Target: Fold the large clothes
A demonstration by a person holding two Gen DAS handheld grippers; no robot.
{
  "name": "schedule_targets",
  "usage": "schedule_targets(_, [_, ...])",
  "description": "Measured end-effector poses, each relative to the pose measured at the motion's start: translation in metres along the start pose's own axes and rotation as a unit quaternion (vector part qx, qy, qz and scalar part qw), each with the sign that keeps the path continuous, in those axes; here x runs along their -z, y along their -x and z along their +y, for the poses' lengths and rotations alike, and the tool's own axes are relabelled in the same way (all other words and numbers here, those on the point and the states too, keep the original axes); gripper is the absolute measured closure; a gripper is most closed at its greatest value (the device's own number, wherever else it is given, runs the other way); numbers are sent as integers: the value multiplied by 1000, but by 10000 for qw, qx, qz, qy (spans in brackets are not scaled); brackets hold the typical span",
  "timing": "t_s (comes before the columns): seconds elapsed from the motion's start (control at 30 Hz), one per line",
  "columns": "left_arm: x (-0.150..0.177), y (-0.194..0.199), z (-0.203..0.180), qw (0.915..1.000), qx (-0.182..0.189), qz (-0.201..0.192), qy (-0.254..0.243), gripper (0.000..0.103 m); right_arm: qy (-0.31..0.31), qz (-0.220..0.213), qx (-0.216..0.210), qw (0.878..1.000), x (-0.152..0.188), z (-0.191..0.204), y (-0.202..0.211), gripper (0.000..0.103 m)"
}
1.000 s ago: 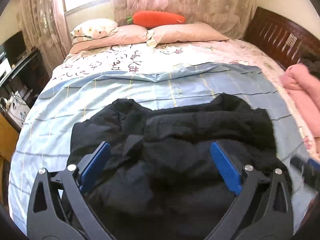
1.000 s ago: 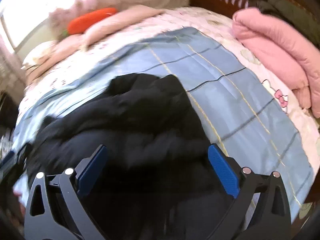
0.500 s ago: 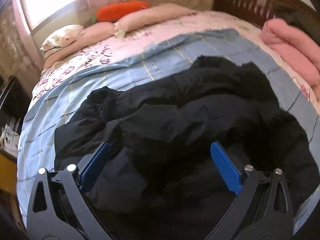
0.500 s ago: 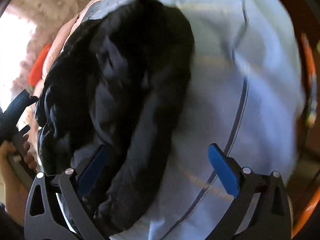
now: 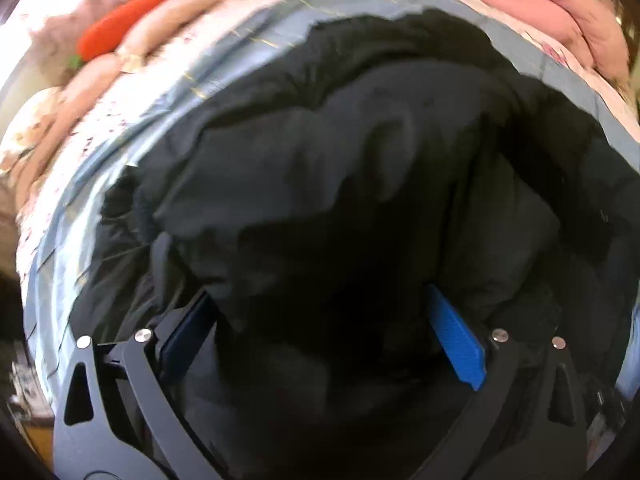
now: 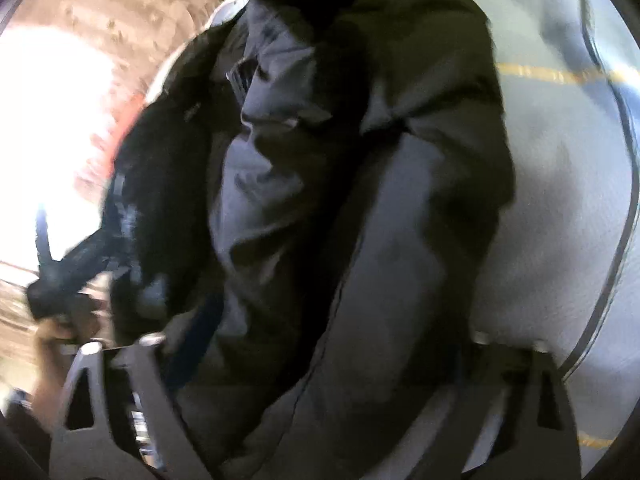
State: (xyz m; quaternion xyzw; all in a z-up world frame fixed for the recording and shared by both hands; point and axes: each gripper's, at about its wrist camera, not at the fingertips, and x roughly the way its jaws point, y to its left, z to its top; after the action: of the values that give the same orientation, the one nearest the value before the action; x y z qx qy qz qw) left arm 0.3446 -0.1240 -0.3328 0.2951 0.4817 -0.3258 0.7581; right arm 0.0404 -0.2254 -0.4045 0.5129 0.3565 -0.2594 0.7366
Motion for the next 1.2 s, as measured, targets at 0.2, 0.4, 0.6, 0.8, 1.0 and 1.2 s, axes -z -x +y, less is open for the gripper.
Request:
schedule_targets(0.2, [-2,-7,-3,9989,35,20,-463,2,-74,118,78,9999,-4,11,-2,84])
schedule_targets(0.4, [-3,-9,-10,9975,-64,-11,-700,2,543,56,311,9980,-11,62,15,92])
schedule_targets(0.6, [-6,-6,-11,9961,-63,34,-884,2,1246,3,118,9921,-28,128,36,93])
schedule_targets(0.8, [-17,-7,-2,9897,-23,14,-1430,2,2222,135,-13,9749,-58,200,39,93])
schedule_targets(1.0, [-22,-21,36,9954,330,155,-883,2,3010,392,-80,9528,-89,266,-4,93])
schedule_targets(1.2, [-18,-33,62,9985,433,38,-344,2,3911,979,24,9151,-112,321,-66,93])
